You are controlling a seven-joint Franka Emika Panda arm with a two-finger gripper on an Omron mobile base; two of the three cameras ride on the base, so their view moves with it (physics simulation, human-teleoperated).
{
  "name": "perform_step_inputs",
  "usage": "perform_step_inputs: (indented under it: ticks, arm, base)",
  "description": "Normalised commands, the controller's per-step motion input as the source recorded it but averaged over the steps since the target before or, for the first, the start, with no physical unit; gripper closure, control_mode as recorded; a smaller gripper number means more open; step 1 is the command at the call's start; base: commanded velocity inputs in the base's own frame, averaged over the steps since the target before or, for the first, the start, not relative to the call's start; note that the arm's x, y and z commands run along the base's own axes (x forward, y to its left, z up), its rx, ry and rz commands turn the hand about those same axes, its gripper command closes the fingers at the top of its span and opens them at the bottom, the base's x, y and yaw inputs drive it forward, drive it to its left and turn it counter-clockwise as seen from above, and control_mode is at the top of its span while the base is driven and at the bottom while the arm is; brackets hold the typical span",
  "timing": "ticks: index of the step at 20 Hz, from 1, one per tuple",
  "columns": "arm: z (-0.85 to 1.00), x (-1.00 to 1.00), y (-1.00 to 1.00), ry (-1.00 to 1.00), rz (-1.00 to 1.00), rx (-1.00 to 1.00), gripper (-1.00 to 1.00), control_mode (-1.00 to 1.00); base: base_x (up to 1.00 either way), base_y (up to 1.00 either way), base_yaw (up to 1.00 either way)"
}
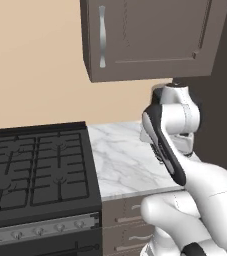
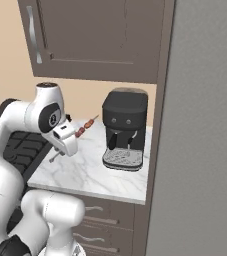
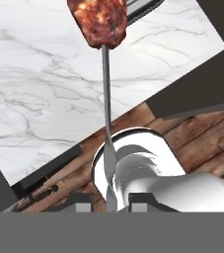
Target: Store the kebab skewer in the freezer for long-term storage. Close the freezer door after placing the cooked food.
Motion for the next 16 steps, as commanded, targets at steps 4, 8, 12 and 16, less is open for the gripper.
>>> perform_step_inputs:
  ticks: [4,8,12,16]
  arm:
    - [0.0,0.0,0.0,-0.13,0.0,0.0,1.0,-1.0]
    - [0.0,0.0,0.0,-0.01,0.0,0.0,1.0,-1.0]
    - [0.0,0.0,0.0,0.0,0.0,0.0,1.0,-1.0]
    - [0.0,0.0,0.0,0.0,0.0,0.0,1.0,-1.0]
  base:
    - [0.0,0.0,0.0]
    - [0.0,0.0,0.0]
    - [0.0,0.0,0.0]
    - [0.0,0.0,0.0]
